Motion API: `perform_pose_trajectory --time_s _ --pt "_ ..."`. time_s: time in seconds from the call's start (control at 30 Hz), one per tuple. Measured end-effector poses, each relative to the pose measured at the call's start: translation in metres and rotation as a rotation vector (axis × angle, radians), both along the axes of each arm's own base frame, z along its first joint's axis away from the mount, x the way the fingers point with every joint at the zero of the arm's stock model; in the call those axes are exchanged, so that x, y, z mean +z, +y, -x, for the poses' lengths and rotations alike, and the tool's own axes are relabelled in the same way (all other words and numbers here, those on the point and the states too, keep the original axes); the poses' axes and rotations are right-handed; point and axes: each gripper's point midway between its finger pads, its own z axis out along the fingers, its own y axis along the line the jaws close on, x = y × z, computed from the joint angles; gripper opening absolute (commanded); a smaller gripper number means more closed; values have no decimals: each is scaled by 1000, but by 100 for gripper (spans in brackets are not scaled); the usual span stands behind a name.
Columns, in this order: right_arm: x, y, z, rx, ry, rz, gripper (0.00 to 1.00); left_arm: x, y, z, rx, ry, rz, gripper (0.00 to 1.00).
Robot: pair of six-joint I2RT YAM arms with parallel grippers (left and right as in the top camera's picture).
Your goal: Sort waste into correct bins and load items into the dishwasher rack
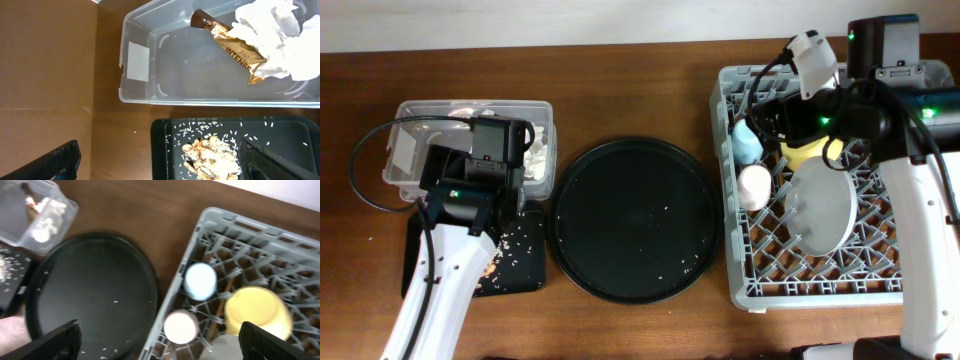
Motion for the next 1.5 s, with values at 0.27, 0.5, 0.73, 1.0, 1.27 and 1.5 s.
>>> perform_pose_trajectory --time_s 0.27,0.5,0.73,1.0,1.27,1.5 --pt "0 7 1 24 7 -34 98 0 0 0 0 0 0 99" --pt "0 7 1 25 7 -35 98 0 0 0 0 0 0 99" --pt "3 7 3 25 -2 -35 98 0 0 0 0 0 0 99" --pt "95 -6 59 -11 -325 -5 98 0 0 0 0 0 0 99" --pt "189 -27 185 -85 -741 20 98 0 0 0 0 -1 0 99" --pt "162 -35 253 -116 -923 14 98 0 0 0 0 0 0 99"
